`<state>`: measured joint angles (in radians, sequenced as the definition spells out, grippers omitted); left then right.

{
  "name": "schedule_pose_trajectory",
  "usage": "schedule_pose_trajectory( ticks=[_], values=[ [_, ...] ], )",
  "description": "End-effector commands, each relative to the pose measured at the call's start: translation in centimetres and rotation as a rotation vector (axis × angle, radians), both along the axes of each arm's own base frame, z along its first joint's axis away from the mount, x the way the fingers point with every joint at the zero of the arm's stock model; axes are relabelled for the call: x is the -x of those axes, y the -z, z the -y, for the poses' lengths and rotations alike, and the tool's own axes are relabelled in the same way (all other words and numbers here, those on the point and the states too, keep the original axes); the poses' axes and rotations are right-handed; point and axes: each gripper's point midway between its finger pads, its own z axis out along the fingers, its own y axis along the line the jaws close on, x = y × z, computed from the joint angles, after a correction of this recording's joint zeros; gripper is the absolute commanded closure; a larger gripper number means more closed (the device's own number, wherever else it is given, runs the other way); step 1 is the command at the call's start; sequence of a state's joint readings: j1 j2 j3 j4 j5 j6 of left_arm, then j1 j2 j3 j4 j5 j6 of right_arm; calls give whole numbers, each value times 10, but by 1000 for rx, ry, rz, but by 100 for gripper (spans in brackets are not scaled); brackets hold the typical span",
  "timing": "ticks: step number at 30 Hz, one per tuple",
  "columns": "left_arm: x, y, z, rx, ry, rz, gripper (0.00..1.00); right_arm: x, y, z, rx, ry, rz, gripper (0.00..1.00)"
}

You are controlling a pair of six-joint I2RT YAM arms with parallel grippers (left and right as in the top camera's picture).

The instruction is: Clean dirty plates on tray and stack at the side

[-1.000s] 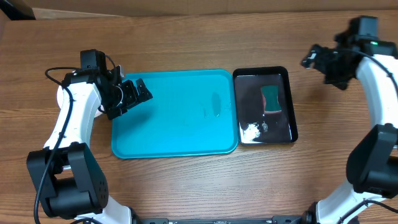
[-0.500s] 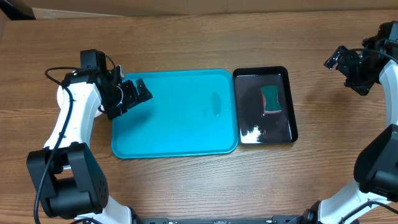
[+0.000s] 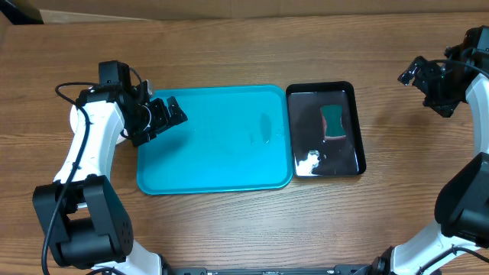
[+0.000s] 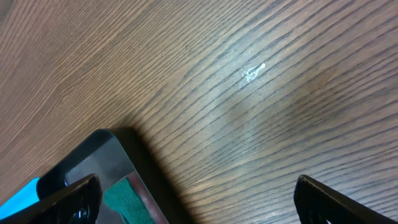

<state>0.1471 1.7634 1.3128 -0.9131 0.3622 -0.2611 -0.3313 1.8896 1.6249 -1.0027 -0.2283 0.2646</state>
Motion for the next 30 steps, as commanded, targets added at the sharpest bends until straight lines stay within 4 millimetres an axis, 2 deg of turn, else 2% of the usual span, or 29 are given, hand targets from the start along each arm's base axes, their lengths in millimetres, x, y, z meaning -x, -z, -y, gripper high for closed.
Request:
schedule_pose_trajectory(
  ticks=[1, 3, 5, 7, 11, 15, 19, 23, 25, 28, 30],
  values=[
    [-4, -12, -1, -16, 14, 41, 0, -5, -9, -9, 13, -26, 26, 0],
    [-4, -12, -1, -16, 14, 41, 0, -7, -18, -21, 19, -53, 46, 0],
    [-4, -12, -1, -16, 14, 41, 0, -7, -36, -34, 31, -83, 88, 0],
    [-4, -12, -1, -16, 14, 41, 0, -6, -60, -52, 44, -122, 143, 0],
    [-4, -12, -1, -16, 14, 41, 0, 7, -121, -98, 70, -221, 291, 0],
    [-4, -12, -1, -16, 14, 41, 0, 40, -188, -146, 82, -328, 468, 0],
    [-4, -12, -1, -16, 14, 41, 0, 92, -250, -193, 76, -462, 653, 0],
    [-4, -12, -1, -16, 14, 41, 0, 132, -309, -180, 255, -426, 870, 0],
    [-4, -12, -1, -16, 14, 41, 0, 154, -328, -176, 302, -445, 967, 0],
    [-4, -12, -1, -16, 14, 41, 0, 192, -341, -162, 380, -435, 1125, 0],
    [-4, -12, -1, -16, 14, 41, 0, 207, -336, -154, 406, -411, 1179, 0]
  ],
)
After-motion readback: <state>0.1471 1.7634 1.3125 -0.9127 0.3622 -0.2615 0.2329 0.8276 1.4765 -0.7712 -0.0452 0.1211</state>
